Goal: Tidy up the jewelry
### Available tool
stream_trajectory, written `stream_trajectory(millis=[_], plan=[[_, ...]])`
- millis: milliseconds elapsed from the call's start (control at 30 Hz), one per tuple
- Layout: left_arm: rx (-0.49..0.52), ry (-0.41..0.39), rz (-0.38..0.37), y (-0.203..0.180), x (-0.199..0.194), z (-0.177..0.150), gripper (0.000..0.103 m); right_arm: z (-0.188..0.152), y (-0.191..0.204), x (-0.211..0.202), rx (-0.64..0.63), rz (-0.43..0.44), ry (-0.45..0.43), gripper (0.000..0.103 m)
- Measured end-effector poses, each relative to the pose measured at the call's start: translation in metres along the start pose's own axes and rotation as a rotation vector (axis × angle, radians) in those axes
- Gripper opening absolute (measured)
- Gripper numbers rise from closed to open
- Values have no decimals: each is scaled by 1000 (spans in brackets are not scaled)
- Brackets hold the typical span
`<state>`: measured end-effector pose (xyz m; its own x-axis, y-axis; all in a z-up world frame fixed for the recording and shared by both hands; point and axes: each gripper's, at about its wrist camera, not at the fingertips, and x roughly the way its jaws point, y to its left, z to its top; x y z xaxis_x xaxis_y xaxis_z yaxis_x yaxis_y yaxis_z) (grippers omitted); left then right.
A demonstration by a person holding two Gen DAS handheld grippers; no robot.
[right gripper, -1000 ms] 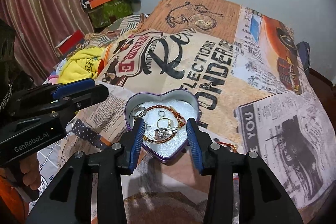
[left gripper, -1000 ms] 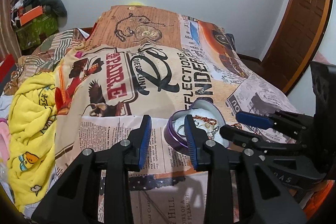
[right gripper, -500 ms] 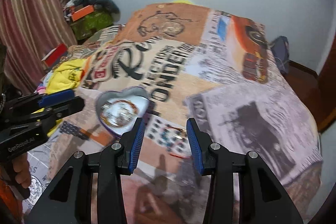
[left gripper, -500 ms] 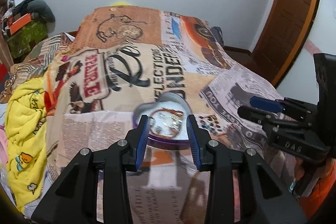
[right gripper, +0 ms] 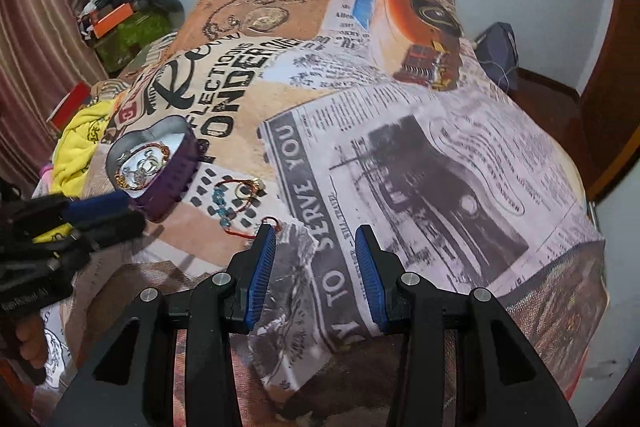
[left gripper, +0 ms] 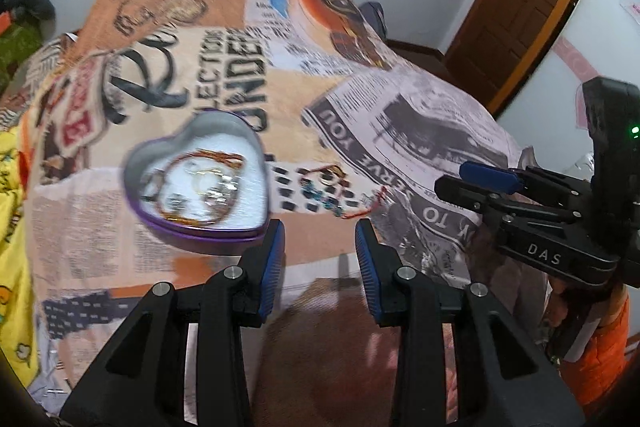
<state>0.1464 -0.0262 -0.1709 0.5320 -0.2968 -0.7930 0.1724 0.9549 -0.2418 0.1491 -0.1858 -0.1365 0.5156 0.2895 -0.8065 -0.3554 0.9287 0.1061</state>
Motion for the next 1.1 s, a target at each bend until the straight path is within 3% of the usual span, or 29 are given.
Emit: stream_trajectory(millis=[333,467,633,767,900,1100], plan=[[-19,35,19,-16,45,11,29,-4,-23,2,53,-3,5,38],[-65,56,33,-12,60,9,19,-5,-25,4,60,4,10,38],[-36,46,82,-18,67,8,5,-7,-27,6,67,14,20,38],[-55,44,67,-13,65,10,5,-6,-26,8,71,28,22,38],[-66,1,51,-10,47,12,5,-2,-20,5,56,44,10,38],[-39,-142,68,-4,-1,29,5,8,-3,13,12,68,6,38]])
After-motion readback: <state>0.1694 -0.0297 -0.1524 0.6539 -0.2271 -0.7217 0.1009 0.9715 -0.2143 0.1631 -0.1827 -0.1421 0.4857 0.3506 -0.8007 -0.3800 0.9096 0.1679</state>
